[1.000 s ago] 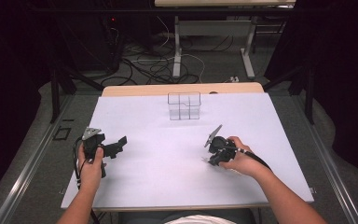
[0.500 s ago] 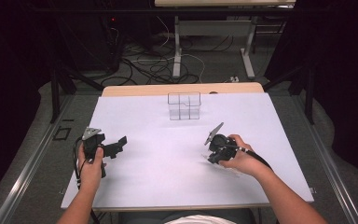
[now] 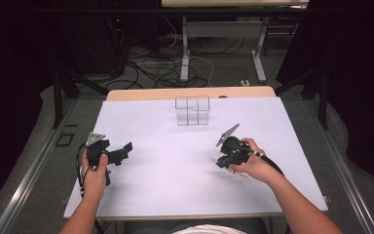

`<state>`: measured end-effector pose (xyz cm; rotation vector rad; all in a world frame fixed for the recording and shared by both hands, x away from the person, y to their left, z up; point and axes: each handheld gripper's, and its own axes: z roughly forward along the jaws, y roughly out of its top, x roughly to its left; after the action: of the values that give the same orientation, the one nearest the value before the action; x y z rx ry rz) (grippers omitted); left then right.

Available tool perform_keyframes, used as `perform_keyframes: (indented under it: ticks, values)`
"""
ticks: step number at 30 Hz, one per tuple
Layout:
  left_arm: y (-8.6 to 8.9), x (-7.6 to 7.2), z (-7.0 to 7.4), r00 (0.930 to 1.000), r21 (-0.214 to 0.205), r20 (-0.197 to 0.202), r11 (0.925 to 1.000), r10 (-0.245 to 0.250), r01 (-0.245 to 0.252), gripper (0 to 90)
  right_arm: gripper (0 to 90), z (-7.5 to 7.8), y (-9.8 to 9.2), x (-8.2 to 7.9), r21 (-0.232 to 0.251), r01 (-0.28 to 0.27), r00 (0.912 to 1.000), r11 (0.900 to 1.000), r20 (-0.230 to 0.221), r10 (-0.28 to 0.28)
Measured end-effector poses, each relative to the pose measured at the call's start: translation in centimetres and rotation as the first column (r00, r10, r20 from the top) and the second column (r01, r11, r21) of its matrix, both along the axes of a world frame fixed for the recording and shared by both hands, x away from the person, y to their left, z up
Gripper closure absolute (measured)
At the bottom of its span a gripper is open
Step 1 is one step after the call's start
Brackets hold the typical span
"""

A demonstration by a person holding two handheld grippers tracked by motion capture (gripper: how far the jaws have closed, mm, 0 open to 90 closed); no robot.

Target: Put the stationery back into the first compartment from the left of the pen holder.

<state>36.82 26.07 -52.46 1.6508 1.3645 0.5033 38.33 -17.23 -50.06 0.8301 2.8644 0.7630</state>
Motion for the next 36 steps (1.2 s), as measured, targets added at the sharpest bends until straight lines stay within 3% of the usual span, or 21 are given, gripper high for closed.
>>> perform_keyframes:
  ticks: [6, 11, 17, 19, 20, 25, 28, 31, 34, 36]
  values:
    - [0.0, 0.0, 0.0, 1.0, 0.0, -0.001, 1.0, 0.0, 0.0, 1.2, 80.4, 0.5, -0.7, 0.3, 0.055, 0.06, 0.9977, 0.9967, 0.027, -0.062]
    - [-0.1, 0.0, -0.1, 1.0, 0.0, -0.004, 1.0, 0.0, 0.0, 1.2, 80.3, 0.9, -1.2, 0.5, 0.118, 0.127, 0.9898, 0.9848, 0.049, -0.134]
    - [0.0, 0.0, -0.1, 1.0, -0.003, -0.002, 1.0, 0.002, -0.002, 1.2, 80.4, 1.5, -2.4, 0.8, 0.202, 0.205, 0.9716, 0.9578, 0.076, -0.224]
    - [0.0, 0.0, -0.1, 1.0, -0.002, -0.003, 1.0, 0.002, -0.002, 1.2, 80.3, 1.6, -2.8, 0.9, 0.244, 0.226, 0.9628, 0.9431, 0.092, -0.254]
    - [0.0, 0.0, -0.1, 1.0, -0.002, -0.004, 1.0, 0.001, -0.001, 1.2, 80.3, 1.7, -3.1, 0.9, 0.246, 0.228, 0.9613, 0.9422, 0.098, -0.258]
    - [-0.1, 0.0, -0.2, 1.0, -0.003, -0.007, 1.0, 0.001, -0.001, 1.3, 80.3, 1.9, -4.0, 1.2, 0.285, 0.27, 0.9374, 0.9197, 0.141, -0.319]
    - [0.0, 0.0, -0.2, 0.9999, -0.001, -0.011, 1.0, 0.004, -0.004, 1.3, 80.3, 2.1, -4.5, 1.4, 0.298, 0.296, 0.9263, 0.9075, 0.143, -0.349]
    - [0.0, 0.0, -0.2, 0.9999, -0.004, -0.012, 0.9999, 0.01, -0.01, 1.3, 80.4, 2.3, -4.8, 1.8, 0.316, 0.317, 0.9216, 0.8944, 0.12, -0.369]
    - [0.1, 0.0, -0.2, 0.9998, -0.002, -0.017, 0.9999, 0.013, -0.013, 1.3, 80.4, 2.5, -4.9, 2.3, 0.327, 0.316, 0.9191, 0.8907, 0.127, -0.373]
    - [0.0, 0.0, -0.3, 0.9998, -0.001, -0.016, 0.9999, 0.013, -0.013, 1.3, 80.3, 2.9, -5.0, 2.7, 0.339, 0.332, 0.9138, 0.8803, 0.116, -0.389]
